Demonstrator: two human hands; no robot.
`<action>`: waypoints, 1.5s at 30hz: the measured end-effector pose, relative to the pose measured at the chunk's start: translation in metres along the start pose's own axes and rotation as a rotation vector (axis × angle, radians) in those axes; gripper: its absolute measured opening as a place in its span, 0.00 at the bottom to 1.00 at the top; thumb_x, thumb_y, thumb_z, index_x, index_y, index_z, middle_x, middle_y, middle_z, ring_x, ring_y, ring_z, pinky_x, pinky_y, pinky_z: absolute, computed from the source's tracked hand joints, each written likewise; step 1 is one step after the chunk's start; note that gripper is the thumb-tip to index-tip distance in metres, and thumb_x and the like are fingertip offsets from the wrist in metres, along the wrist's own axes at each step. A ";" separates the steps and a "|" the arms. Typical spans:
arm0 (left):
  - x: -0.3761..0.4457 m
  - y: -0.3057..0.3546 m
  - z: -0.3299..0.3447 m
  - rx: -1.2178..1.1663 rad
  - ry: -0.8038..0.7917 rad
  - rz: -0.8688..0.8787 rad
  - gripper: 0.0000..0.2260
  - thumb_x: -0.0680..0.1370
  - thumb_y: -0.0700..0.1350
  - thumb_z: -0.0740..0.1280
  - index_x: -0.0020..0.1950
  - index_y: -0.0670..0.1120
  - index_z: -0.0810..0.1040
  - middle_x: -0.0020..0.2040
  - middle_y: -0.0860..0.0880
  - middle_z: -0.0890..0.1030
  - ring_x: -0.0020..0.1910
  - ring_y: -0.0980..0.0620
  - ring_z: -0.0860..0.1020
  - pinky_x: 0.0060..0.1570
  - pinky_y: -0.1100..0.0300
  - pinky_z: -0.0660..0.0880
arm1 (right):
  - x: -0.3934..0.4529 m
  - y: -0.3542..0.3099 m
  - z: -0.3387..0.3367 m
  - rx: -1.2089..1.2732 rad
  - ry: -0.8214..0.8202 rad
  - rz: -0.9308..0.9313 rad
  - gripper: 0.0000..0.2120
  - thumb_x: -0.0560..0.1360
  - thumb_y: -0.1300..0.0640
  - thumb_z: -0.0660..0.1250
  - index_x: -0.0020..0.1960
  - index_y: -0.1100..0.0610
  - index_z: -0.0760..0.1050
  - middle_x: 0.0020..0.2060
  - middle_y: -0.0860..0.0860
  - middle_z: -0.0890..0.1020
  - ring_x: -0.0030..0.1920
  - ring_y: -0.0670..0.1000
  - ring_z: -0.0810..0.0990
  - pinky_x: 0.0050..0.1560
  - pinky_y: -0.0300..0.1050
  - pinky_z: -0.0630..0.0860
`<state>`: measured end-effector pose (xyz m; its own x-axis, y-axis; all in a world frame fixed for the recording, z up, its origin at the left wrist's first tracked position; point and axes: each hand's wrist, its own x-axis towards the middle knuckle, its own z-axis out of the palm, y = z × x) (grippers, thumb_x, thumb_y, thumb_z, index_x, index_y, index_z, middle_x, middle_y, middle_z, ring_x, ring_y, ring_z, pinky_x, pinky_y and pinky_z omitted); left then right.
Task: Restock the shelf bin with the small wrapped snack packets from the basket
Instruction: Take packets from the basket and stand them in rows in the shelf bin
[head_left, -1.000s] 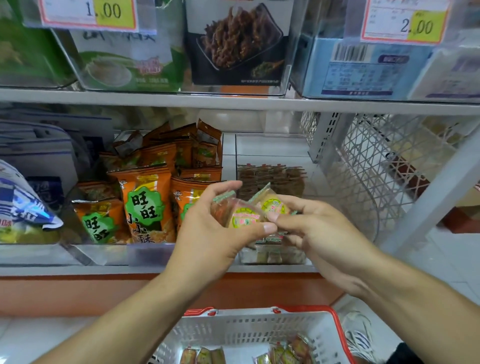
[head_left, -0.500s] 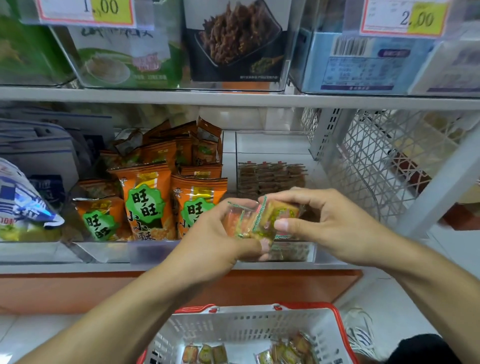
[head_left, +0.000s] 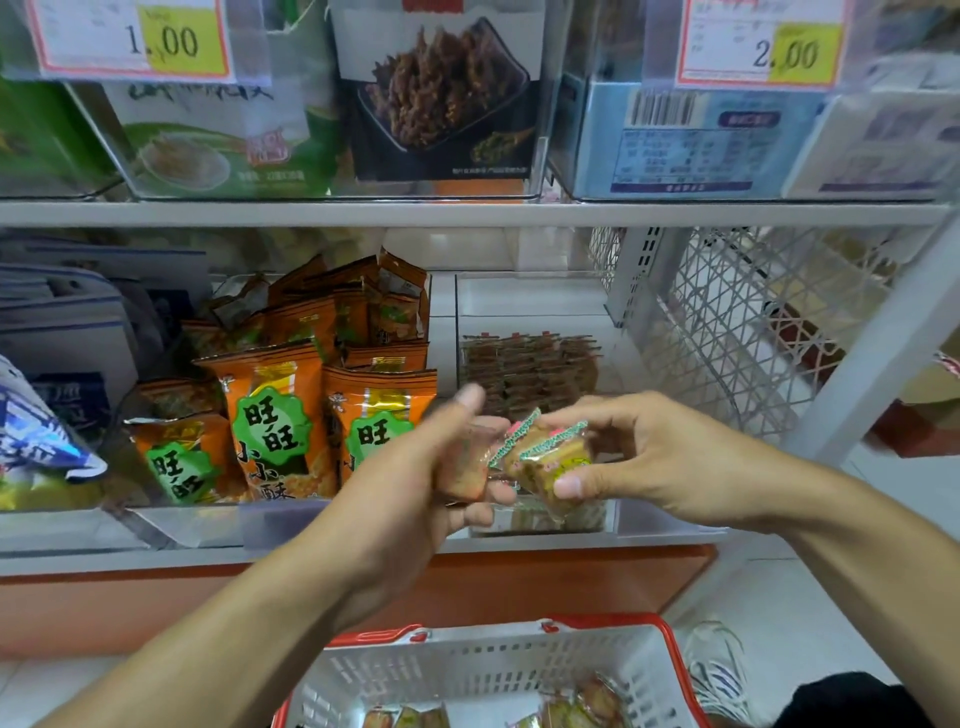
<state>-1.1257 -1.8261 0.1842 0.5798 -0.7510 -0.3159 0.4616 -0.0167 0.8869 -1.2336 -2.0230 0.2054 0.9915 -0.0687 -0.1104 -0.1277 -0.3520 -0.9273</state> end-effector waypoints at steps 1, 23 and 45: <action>0.000 0.001 0.000 -0.076 0.017 -0.015 0.25 0.81 0.59 0.61 0.59 0.39 0.84 0.50 0.38 0.85 0.39 0.49 0.81 0.37 0.59 0.77 | -0.001 0.001 0.000 0.016 0.007 0.001 0.18 0.66 0.56 0.78 0.55 0.47 0.84 0.52 0.54 0.86 0.53 0.51 0.83 0.57 0.48 0.79; 0.005 0.001 0.001 -0.211 0.108 0.242 0.24 0.66 0.46 0.74 0.61 0.42 0.81 0.55 0.42 0.86 0.50 0.53 0.83 0.40 0.67 0.80 | 0.002 0.004 0.009 0.473 0.036 0.170 0.26 0.67 0.61 0.75 0.64 0.62 0.73 0.56 0.60 0.84 0.56 0.59 0.83 0.60 0.59 0.77; 0.023 -0.020 0.001 0.087 0.072 0.271 0.13 0.79 0.46 0.67 0.63 0.48 0.83 0.57 0.47 0.87 0.57 0.51 0.84 0.49 0.64 0.81 | 0.009 0.011 0.019 0.543 0.090 0.079 0.18 0.73 0.58 0.73 0.62 0.56 0.82 0.56 0.56 0.85 0.54 0.52 0.85 0.53 0.41 0.81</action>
<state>-1.1218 -1.8439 0.1591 0.7214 -0.6874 -0.0839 0.2257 0.1189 0.9669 -1.2254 -2.0102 0.1871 0.9703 -0.1637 -0.1783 -0.1468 0.1873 -0.9713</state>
